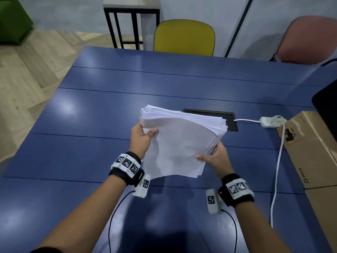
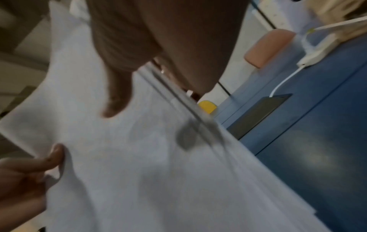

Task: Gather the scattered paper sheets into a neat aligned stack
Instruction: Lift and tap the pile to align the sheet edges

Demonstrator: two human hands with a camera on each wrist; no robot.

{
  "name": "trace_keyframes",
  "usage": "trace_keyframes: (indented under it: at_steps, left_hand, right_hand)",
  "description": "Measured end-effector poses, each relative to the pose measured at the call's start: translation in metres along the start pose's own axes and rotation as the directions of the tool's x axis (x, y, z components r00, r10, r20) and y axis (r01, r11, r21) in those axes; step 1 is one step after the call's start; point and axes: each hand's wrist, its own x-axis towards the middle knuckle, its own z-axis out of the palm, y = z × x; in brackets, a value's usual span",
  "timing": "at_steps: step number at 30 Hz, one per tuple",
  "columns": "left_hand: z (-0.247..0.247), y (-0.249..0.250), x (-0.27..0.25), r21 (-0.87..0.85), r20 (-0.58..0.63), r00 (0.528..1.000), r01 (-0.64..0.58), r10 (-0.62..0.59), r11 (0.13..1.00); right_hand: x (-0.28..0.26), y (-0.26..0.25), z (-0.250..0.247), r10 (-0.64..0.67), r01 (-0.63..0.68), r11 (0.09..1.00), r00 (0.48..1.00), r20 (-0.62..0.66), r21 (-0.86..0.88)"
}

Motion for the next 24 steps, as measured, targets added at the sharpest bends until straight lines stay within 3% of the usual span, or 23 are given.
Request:
trace_keyframes:
  at_steps: [3, 6, 10, 14, 18, 21, 24]
  left_hand:
    - [0.005, 0.003, -0.004, -0.013, -0.011, 0.999, -0.032, 0.032, 0.999]
    - [0.011, 0.013, -0.010, -0.036, -0.065, 0.993, -0.102, 0.100, 0.994]
    - [0.011, 0.017, -0.016, -0.040, -0.040, 0.988, -0.152, 0.151, 0.988]
    - [-0.001, 0.006, -0.015, 0.032, 0.090, 0.994, -0.063, 0.060, 0.997]
    - [-0.017, 0.004, -0.003, 0.078, 0.212, 0.977, -0.057, 0.039, 0.995]
    - [-0.010, 0.000, -0.001, 0.159, 0.224, 0.975, -0.048, 0.011, 0.986]
    - [-0.010, -0.001, 0.006, 0.118, 0.182, 0.983, -0.010, -0.011, 0.993]
  right_hand:
    - [0.007, -0.008, 0.018, -0.068, 0.056, 0.996, 0.978, -0.196, -0.066]
    - [0.012, -0.017, 0.025, -0.101, 0.103, 0.995, 0.957, -0.274, -0.008]
    - [0.007, -0.022, 0.026, -0.152, 0.154, 0.988, 0.949, -0.276, -0.013]
    - [0.001, -0.021, 0.024, -0.110, 0.120, 0.991, 0.978, -0.180, 0.051]
    - [0.006, -0.029, 0.015, -0.148, 0.164, 0.984, 0.970, -0.193, 0.067]
    - [0.012, -0.032, 0.026, -0.135, 0.145, 0.989, 0.968, -0.212, 0.032]
    - [0.018, -0.033, 0.027, -0.144, 0.151, 0.988, 0.964, -0.223, 0.012]
